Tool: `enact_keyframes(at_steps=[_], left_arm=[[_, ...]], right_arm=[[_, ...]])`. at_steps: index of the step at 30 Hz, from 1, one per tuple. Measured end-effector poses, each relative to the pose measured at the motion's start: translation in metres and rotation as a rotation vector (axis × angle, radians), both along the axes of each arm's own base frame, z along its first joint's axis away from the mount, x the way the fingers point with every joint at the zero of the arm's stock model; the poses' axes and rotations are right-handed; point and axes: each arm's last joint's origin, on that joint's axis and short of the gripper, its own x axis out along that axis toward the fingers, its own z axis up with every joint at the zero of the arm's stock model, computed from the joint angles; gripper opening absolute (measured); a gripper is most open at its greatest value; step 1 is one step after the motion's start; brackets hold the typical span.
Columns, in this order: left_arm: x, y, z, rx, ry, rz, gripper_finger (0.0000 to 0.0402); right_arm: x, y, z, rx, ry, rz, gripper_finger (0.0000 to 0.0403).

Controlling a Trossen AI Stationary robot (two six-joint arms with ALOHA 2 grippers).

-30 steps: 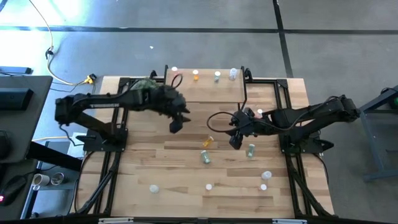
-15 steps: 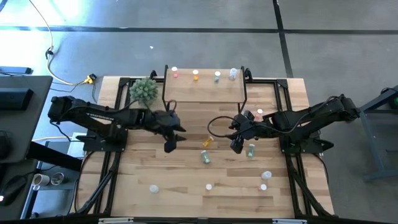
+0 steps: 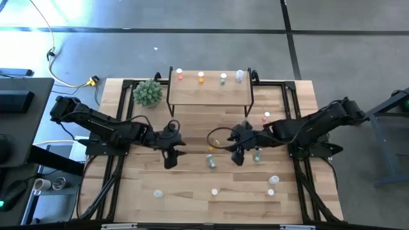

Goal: Pick and place medicine bottles onto shelf by color
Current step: Put the left blue pill bottle on the shelf aligned with the other blue pill bottle

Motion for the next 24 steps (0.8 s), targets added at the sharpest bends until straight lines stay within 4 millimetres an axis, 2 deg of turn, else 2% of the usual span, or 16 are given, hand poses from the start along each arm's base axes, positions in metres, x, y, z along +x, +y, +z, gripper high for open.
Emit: enact_keyframes(at_steps=[8,16,24], left_arm=[[-0.004,0.001,-0.004,0.000,0.056,0.020,0.0186],[-0.004,0.008,-0.005,0.014,0.069,0.037,0.0186],[-0.005,0.010,-0.006,-0.002,0.090,0.040,0.0186]], right_arm=[[0.015,0.011,-0.011,0.001,-0.003,0.036,0.0194],[0.029,0.023,0.007,-0.037,-0.009,0.099,0.0194],[0.029,0.022,0.000,-0.056,0.049,0.094,0.0194]])
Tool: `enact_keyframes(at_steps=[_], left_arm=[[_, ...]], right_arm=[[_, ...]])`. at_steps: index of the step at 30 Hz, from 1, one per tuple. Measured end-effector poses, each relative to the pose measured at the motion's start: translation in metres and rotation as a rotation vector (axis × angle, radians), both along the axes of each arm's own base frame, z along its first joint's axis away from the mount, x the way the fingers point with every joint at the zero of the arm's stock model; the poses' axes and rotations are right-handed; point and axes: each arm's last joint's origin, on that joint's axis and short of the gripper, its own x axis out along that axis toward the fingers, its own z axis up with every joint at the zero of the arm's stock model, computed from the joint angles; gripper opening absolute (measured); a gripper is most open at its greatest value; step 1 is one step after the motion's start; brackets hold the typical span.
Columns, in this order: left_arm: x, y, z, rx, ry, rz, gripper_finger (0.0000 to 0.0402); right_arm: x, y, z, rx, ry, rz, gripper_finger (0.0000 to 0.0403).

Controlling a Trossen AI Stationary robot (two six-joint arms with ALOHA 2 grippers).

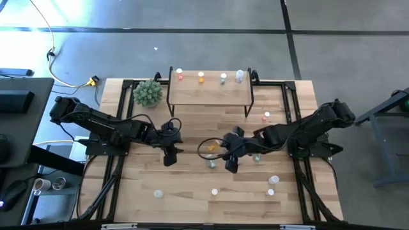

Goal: Pick and place medicine bottles onto shelf by color
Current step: Put the left blue pill bottle on the shelf aligned with the other blue pill bottle

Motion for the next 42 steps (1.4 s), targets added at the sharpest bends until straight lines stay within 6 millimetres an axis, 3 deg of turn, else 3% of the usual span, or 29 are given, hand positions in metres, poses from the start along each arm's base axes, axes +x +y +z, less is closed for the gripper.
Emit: enact_keyframes(at_steps=[13,19,25,35,42], left_arm=[[0.000,0.000,0.000,-0.018,0.002,0.020,0.0196],[-0.002,0.000,-0.002,-0.041,0.019,0.025,0.0214],[-0.002,0.000,-0.002,-0.041,0.026,0.021,0.0216],[-0.002,0.000,-0.002,-0.040,0.025,0.022,0.0216],[-0.002,0.000,-0.002,-0.040,0.024,0.023,0.0216]], right_arm=[[-0.001,-0.003,-0.002,0.017,0.025,-0.043,0.0195],[0.011,-0.012,-0.008,0.083,0.002,-0.121,0.0217],[0.029,-0.014,-0.030,0.206,0.046,-0.150,0.0231],[0.052,-0.012,-0.083,0.334,0.223,-0.179,0.0231],[0.067,-0.016,-0.106,0.401,0.235,-0.168,0.0231]])
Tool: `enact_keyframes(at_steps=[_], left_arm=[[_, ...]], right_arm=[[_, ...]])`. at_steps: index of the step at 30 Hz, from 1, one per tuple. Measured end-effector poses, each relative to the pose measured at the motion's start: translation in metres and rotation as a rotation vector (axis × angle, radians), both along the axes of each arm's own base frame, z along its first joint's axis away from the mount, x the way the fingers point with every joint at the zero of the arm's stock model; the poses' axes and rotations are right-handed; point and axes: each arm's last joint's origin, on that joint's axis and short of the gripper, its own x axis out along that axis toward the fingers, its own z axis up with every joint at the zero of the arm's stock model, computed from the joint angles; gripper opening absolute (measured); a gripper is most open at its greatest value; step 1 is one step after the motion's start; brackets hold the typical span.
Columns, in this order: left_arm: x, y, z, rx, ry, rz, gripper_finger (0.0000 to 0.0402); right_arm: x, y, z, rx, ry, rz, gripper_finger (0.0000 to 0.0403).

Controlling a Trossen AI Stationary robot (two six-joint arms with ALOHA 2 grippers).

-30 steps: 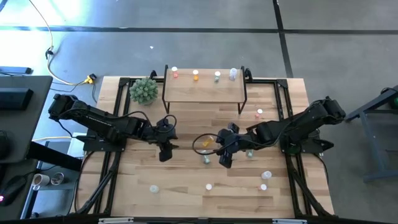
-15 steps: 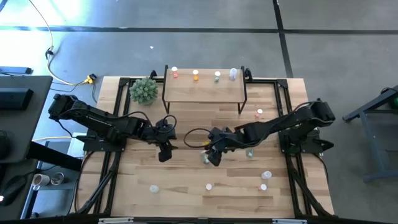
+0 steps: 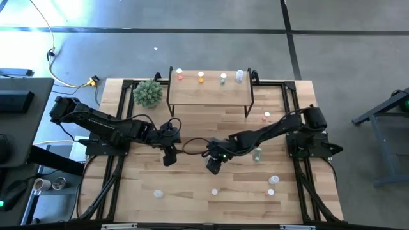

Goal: Pick and place medicine bottles onto shelf by color
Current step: Put the left blue pill bottle on the shelf aligned with the other blue pill bottle

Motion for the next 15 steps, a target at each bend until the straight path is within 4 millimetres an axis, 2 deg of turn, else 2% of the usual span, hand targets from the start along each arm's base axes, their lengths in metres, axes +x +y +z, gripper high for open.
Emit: enact_keyframes(at_steps=[15], left_arm=[[0.000,0.000,0.000,0.002,0.000,0.001,0.0216]], right_arm=[[0.010,-0.011,-0.043,-0.002,0.114,-0.026,0.0231]])
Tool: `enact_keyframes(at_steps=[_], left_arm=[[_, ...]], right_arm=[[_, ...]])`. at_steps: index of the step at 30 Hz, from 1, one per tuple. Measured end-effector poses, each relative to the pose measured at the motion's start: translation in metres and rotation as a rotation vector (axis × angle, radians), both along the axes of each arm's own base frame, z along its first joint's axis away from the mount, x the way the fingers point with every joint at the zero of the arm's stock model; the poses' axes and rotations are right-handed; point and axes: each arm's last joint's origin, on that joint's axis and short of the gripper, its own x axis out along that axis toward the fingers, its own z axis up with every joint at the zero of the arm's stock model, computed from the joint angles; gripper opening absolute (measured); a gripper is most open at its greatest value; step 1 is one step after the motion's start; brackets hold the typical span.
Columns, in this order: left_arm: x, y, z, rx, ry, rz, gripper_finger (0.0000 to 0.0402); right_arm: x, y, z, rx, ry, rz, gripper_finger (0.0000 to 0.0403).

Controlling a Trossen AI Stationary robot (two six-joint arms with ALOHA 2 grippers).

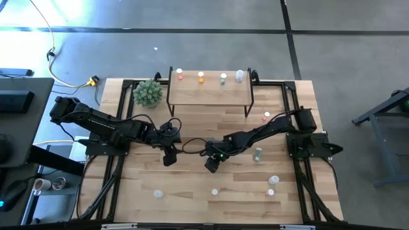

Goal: Pick and place medicine bottles onto shelf by color
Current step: Put the left blue pill bottle on the shelf aligned with the other blue pill bottle

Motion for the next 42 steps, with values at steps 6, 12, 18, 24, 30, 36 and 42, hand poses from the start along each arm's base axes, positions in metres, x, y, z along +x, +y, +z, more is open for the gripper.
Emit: enact_keyframes(at_steps=[6,12,18,24,30,36,42], left_arm=[[0.000,0.000,0.000,0.000,0.000,0.000,0.0216],[0.000,0.000,0.000,0.000,0.001,0.000,0.0216],[-0.001,-0.001,-0.001,-0.027,0.009,-0.012,0.0216],[-0.005,-0.003,-0.004,-0.125,0.076,-0.038,0.0216],[-0.007,-0.003,-0.005,-0.129,0.098,-0.039,0.0216],[-0.008,-0.003,-0.006,-0.118,0.105,-0.054,0.0216],[-0.008,-0.003,-0.006,-0.114,0.110,-0.059,0.0216]], right_arm=[[-0.001,0.000,-0.004,0.012,0.030,-0.014,0.0231],[-0.002,0.000,-0.004,0.022,0.045,-0.032,0.0228],[-0.003,0.000,-0.006,0.021,0.068,-0.039,0.0191],[-0.006,-0.001,-0.007,0.024,0.097,-0.039,0.0153],[-0.005,0.000,-0.004,0.014,0.107,-0.005,0.0126],[0.002,0.002,0.009,-0.021,0.123,0.083,0.0094],[0.008,0.002,0.021,-0.063,0.097,0.128,0.0079]])
